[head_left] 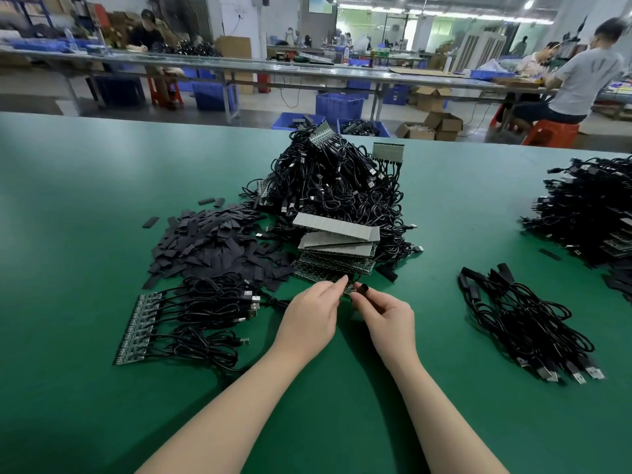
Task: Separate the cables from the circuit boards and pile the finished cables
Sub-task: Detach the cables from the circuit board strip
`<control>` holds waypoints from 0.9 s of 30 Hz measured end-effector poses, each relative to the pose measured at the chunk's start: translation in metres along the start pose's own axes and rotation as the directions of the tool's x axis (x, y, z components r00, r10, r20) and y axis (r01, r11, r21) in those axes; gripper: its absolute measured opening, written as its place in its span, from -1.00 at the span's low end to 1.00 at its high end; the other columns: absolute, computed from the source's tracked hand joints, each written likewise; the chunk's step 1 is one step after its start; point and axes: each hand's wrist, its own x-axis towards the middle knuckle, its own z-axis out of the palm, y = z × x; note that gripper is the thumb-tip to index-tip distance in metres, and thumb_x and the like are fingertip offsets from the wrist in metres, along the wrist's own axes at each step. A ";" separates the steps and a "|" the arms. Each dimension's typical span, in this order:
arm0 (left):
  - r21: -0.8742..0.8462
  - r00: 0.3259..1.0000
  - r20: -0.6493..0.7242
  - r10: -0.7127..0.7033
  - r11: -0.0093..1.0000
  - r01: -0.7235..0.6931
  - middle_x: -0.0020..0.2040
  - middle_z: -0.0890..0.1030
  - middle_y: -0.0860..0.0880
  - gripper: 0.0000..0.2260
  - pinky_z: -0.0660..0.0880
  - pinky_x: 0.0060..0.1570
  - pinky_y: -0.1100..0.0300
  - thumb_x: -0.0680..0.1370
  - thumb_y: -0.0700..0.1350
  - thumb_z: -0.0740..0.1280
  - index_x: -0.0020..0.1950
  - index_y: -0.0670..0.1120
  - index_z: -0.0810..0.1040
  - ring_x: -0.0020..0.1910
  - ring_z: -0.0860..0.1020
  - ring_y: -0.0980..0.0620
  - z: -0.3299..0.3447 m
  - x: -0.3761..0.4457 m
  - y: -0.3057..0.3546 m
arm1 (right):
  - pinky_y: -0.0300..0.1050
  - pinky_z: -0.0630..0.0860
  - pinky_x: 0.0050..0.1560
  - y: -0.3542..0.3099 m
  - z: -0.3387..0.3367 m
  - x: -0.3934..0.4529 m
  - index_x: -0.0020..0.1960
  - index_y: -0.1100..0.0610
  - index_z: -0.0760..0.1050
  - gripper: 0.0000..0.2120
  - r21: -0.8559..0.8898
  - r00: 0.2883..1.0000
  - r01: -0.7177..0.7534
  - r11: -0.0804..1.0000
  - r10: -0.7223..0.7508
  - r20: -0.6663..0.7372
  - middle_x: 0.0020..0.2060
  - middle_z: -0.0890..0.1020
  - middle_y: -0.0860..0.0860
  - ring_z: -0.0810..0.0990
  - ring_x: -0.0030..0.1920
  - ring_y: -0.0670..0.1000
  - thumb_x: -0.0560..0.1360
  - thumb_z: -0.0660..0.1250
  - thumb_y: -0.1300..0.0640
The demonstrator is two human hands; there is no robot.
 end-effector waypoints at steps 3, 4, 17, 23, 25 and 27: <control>0.046 0.999 -0.041 0.003 0.999 -0.001 0.16 0.63 0.00 -0.61 0.49 0.00 0.05 0.61 -0.19 0.25 0.45 -0.06 0.42 0.02 0.59 -0.03 -0.001 0.001 0.002 | -0.14 0.49 -0.15 -0.002 0.000 -0.001 -0.20 -0.22 0.64 -0.75 0.000 1.000 -0.002 1.000 0.002 -0.008 -0.29 0.72 -0.09 0.56 -0.26 -0.11 0.50 0.49 0.14; 0.045 0.998 -0.056 -0.008 0.999 0.011 0.16 0.65 0.02 -0.62 0.48 0.01 0.08 0.61 -0.17 0.27 0.44 -0.05 0.42 0.03 0.60 0.00 -0.001 0.001 0.002 | -0.14 0.50 -0.14 -0.002 0.000 -0.001 -0.20 -0.22 0.64 -0.76 0.005 1.000 -0.008 1.000 0.008 -0.010 -0.29 0.72 -0.09 0.57 -0.25 -0.12 0.50 0.49 0.13; 0.129 0.989 -0.128 -0.071 0.988 0.087 -0.10 0.64 0.09 -0.75 0.39 -0.05 0.10 0.47 0.03 0.46 0.15 0.11 0.66 -0.12 0.59 0.02 0.000 0.000 -0.002 | -0.43 0.49 -0.17 -0.005 -0.003 0.000 -0.10 -0.13 0.67 -0.82 0.145 0.995 -0.082 0.986 0.089 -0.048 -0.20 0.73 -0.19 0.64 -0.20 -0.27 0.47 0.51 0.17; 0.115 0.993 -0.083 -0.088 0.989 0.097 0.03 0.67 0.08 -0.79 0.40 -0.02 0.11 0.54 0.00 0.40 0.16 0.04 0.67 -0.05 0.62 0.03 0.002 0.001 -0.003 | -0.31 0.55 -0.10 -0.002 -0.003 0.000 -0.09 -0.06 0.67 -0.86 0.134 0.994 -0.088 0.987 0.096 -0.050 -0.20 0.74 -0.13 0.68 -0.17 -0.17 0.45 0.53 0.17; 0.100 0.994 -0.073 -0.081 0.991 0.089 0.04 0.66 0.07 -0.80 0.44 -0.04 0.11 0.54 -0.05 0.40 0.15 0.02 0.67 -0.04 0.62 0.02 0.001 0.001 -0.002 | -0.28 0.56 -0.10 -0.001 -0.004 0.000 -0.09 -0.03 0.66 -0.88 0.142 0.994 -0.094 0.985 0.102 -0.045 -0.21 0.73 -0.10 0.67 -0.18 -0.16 0.45 0.53 0.17; 0.080 0.994 -0.071 -0.080 0.993 0.086 0.04 0.66 0.07 -0.81 0.47 -0.05 0.11 0.54 -0.07 0.39 0.14 0.02 0.67 -0.01 0.62 0.03 0.000 0.002 -0.002 | -0.32 0.53 -0.14 -0.001 -0.003 0.000 -0.09 -0.01 0.66 -0.89 0.151 0.994 -0.098 0.984 0.105 -0.036 -0.22 0.73 -0.09 0.66 -0.21 -0.16 0.45 0.53 0.17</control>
